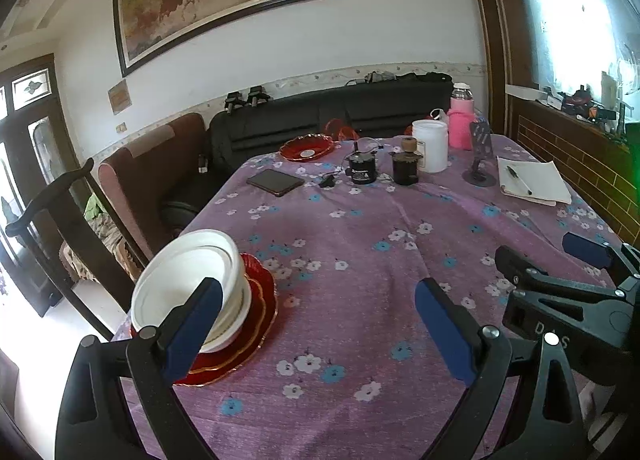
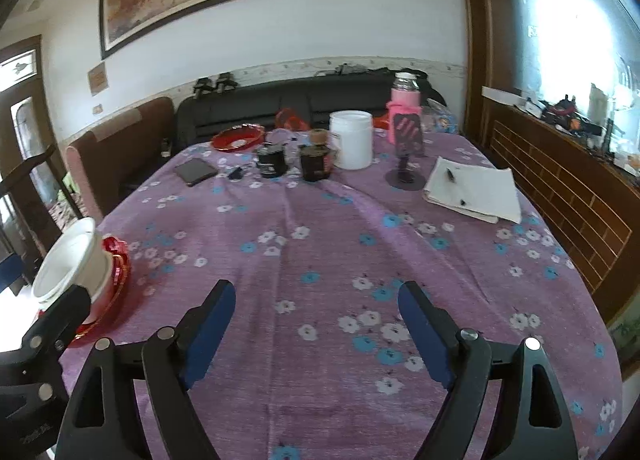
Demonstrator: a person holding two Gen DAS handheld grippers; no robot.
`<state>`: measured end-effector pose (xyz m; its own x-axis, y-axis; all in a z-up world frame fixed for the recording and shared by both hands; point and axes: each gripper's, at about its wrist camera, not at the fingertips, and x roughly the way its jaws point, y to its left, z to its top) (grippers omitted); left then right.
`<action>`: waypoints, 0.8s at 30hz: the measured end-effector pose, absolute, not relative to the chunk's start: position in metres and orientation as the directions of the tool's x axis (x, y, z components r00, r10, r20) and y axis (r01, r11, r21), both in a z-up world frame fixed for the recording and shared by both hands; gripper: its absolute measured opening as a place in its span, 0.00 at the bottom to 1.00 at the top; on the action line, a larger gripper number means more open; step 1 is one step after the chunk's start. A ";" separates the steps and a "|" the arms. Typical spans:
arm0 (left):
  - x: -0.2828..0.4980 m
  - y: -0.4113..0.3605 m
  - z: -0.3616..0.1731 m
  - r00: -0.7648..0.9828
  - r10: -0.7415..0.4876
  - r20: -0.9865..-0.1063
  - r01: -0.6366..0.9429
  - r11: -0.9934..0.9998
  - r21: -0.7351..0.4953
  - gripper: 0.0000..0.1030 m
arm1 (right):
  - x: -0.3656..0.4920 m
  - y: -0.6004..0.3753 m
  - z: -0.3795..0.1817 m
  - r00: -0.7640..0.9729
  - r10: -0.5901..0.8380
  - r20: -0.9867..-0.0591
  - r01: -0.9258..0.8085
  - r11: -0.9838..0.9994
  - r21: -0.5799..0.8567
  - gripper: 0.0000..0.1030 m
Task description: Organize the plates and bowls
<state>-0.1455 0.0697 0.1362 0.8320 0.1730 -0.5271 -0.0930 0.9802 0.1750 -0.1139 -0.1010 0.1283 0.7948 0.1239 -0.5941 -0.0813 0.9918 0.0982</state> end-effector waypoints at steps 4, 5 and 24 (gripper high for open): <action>-0.143 0.066 0.131 0.822 0.171 -0.544 -0.089 0.980 0.175 0.94 | -0.112 -0.107 0.126 0.787 0.120 -0.605 -0.042 0.989 0.142 0.84; -0.143 0.064 0.130 0.821 0.177 -0.544 -0.092 0.979 0.180 0.94 | -0.114 -0.108 0.125 0.789 0.116 -0.603 -0.030 0.988 0.151 0.84; -0.159 0.086 0.130 0.830 0.112 -0.546 -0.079 0.993 0.084 0.94 | -0.134 -0.085 0.124 0.798 0.083 -0.596 -0.032 0.995 0.096 0.85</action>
<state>-0.1589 0.0856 0.1304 0.8301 0.1121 -0.5463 -0.0787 0.9933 0.0843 -0.1343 -0.0848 0.1238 0.7984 0.0831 -0.5964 -0.0319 0.9949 0.0959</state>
